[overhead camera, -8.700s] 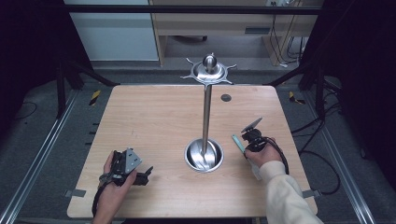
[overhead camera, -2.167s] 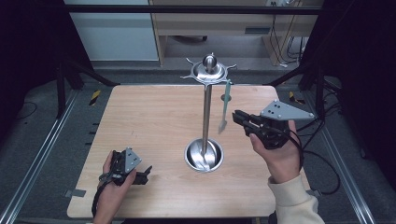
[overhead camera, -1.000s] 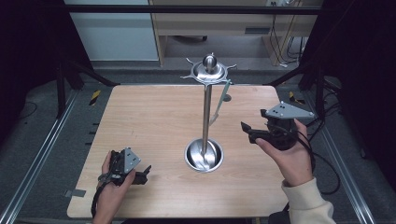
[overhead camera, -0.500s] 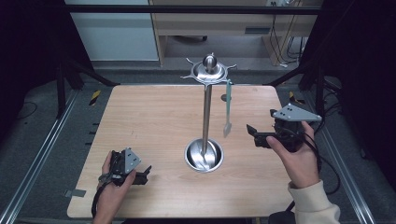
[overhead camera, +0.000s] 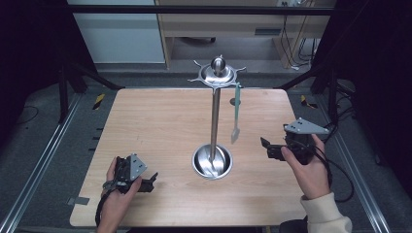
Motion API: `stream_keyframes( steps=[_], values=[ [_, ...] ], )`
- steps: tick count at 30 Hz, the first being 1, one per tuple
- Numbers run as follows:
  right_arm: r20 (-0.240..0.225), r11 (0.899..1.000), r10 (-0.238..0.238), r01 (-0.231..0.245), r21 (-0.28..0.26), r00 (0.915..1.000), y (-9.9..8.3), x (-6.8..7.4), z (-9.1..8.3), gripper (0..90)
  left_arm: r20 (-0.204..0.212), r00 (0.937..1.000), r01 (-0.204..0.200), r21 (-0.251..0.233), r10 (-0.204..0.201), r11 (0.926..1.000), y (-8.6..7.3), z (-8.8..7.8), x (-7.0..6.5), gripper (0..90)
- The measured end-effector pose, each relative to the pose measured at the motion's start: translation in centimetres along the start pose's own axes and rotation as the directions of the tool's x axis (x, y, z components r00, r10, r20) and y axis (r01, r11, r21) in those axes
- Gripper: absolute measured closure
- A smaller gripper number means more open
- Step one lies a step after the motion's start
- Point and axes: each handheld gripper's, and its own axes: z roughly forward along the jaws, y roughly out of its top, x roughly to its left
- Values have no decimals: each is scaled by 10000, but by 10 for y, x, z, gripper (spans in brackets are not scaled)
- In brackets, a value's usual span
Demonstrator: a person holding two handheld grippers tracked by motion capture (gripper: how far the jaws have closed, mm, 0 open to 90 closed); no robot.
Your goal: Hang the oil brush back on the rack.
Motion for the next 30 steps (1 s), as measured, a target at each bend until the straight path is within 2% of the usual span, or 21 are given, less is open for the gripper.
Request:
stream_keyframes(
  steps=[8, 19, 21, 30],
  values=[
    [-74, 9993, -81, 83, 366, 9999, -14, -2, 10, 129, 4, 10000, 16, 5, -16, 10000, 0, -1, 1, 26],
    [-571, 9931, -120, 185, 1155, 9983, -32, 3, 29, 120, 79, 10000, 5, 44, -6, 10000, 0, 1, -1, 26],
    [-619, 9910, -248, 327, 1298, 9978, -35, 4, 33, 120, 37, 10000, 1, -15, -1, 10000, 1, 0, -2, 26],
    [-920, 9846, -16, 177, 1737, 9958, -47, 7, 51, 116, 18, 10000, 25, -21, -25, 10000, 0, 0, -1, 26]
  ],
)
